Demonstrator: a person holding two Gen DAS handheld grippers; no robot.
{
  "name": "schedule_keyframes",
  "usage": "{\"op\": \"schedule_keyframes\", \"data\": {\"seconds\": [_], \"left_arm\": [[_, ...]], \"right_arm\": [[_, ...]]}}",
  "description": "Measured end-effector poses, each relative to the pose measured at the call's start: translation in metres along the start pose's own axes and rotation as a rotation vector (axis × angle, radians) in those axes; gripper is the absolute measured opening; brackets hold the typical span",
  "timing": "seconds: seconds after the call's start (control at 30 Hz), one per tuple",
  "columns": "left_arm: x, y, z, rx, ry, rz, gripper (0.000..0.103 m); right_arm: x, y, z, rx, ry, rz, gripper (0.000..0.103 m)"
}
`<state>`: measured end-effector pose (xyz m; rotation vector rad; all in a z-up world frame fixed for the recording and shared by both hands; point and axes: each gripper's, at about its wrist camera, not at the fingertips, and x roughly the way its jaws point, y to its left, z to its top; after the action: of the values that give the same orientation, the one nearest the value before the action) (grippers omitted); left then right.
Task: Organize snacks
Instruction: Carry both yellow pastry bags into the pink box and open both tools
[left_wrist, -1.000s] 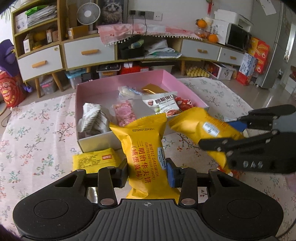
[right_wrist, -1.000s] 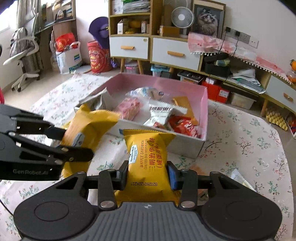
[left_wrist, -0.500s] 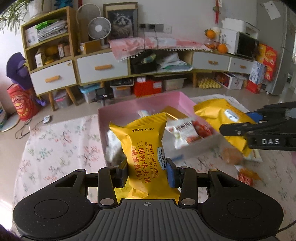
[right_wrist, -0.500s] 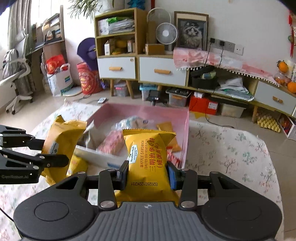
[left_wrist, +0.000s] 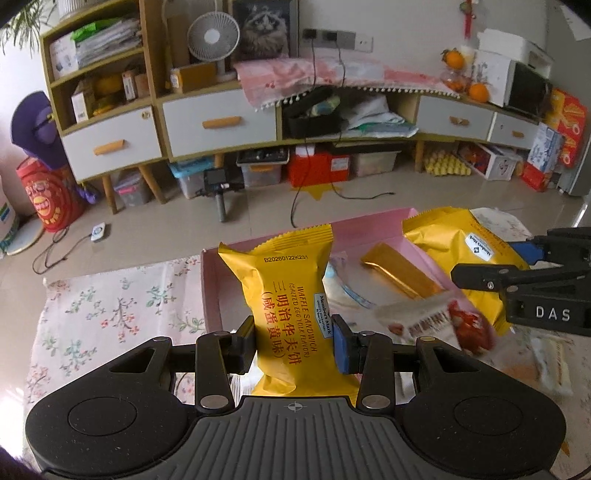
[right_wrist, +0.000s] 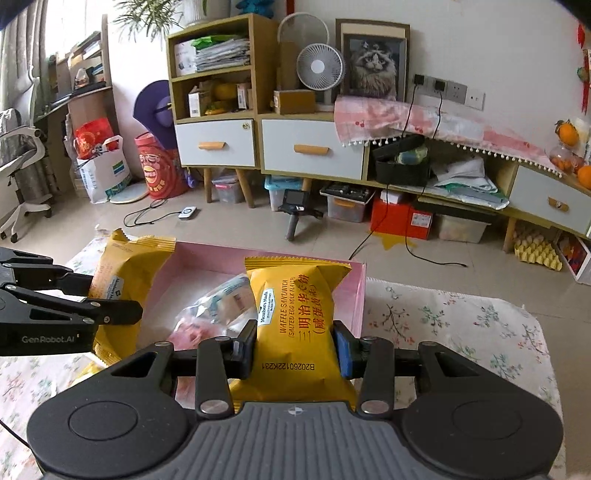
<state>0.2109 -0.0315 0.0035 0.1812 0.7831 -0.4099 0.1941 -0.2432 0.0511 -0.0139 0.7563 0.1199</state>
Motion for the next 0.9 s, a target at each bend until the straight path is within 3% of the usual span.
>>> {"op": "schedule_keyframes", "data": {"seconds": [0.27,0.63,0.7,0.77,0.8,0.9], "left_arm": [[0.027,-0.003,0.012,0.052,0.009,0.025,0.038],[0.056,-0.002,0.010,0.035,-0.011,0.046,0.042],[0.053,-0.001,0.008,0.027,-0.012,0.032,0.049],[0.049,-0.001,0.008,0.035,-0.022,0.034,0.057],[0.047,-0.001,0.008,0.039,-0.025,0.032,0.063],[0.039,-0.002,0.007,0.035,-0.027,0.018,0.067]], "right_arm": [[0.028,-0.003,0.002,-0.003,0.028,-0.005,0.021],[0.042,-0.003,0.006,-0.002,0.018,-0.016,0.024],[0.040,-0.002,0.006,-0.009,0.007,-0.025,0.030],[0.036,-0.001,0.005,-0.019,-0.001,-0.020,0.042],[0.035,-0.001,0.006,-0.022,-0.003,-0.021,0.042],[0.030,-0.002,0.008,-0.013,-0.008,-0.029,0.046]]}}
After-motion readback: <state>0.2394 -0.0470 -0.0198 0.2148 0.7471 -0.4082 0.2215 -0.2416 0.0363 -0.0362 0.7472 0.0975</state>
